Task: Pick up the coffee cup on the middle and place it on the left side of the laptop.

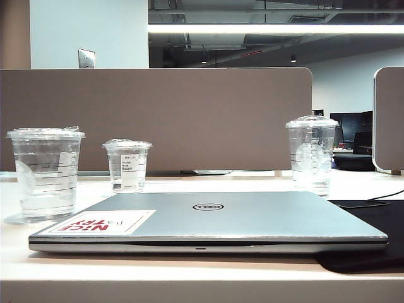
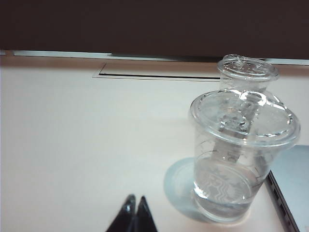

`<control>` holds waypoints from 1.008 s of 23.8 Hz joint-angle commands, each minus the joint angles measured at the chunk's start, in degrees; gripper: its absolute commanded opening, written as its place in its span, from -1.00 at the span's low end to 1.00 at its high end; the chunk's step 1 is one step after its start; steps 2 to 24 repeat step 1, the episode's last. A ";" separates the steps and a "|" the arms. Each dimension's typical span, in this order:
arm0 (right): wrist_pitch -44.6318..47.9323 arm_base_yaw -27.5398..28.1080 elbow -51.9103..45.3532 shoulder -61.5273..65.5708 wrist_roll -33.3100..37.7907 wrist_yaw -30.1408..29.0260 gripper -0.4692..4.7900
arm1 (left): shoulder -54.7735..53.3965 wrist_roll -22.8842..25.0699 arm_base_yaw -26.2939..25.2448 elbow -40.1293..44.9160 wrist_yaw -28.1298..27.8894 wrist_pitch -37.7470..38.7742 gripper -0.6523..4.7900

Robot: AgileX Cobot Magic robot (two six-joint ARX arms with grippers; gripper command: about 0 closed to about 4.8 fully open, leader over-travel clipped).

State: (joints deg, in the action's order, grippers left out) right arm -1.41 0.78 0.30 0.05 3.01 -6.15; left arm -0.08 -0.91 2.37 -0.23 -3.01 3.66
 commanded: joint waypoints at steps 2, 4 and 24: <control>1.03 -0.04 -0.22 -0.09 -0.02 0.00 -0.84 | 0.00 0.09 0.04 -0.20 0.26 -0.72 -0.77; 1.03 -0.04 -0.22 -0.09 -0.02 0.00 -0.84 | 0.00 0.09 0.04 -0.20 0.26 -0.72 -0.77; 1.03 -0.04 -0.22 -0.09 -0.02 0.00 -0.84 | 0.00 0.09 0.04 -0.20 0.26 -0.72 -0.77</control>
